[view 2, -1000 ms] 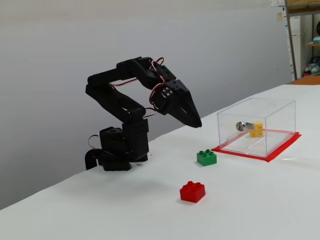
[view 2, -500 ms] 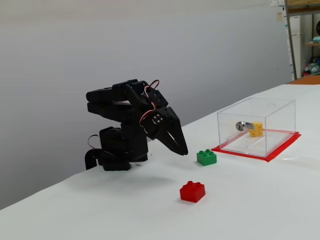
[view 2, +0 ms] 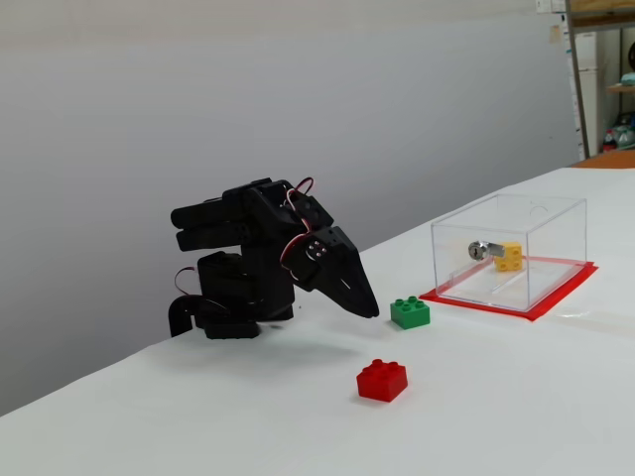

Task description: Pick the yellow lego brick and place it into the transparent box

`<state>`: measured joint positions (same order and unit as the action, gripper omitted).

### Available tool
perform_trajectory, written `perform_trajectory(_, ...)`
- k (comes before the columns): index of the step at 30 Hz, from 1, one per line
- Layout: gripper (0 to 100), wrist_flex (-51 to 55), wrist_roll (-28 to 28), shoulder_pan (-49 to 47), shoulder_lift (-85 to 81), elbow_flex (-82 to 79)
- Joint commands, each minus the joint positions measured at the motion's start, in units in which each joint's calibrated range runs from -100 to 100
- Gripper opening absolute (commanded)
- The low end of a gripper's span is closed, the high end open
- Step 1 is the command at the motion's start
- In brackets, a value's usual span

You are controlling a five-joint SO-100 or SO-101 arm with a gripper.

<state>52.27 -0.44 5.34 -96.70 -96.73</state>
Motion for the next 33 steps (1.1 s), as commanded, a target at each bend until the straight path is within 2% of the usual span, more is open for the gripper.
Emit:
perform_trajectory(1, 1, 0.2, 0.1, -0.2, -1.9, -1.2)
perform_trajectory(33, 1, -0.6, 0.1, -0.4, -3.0, -2.1)
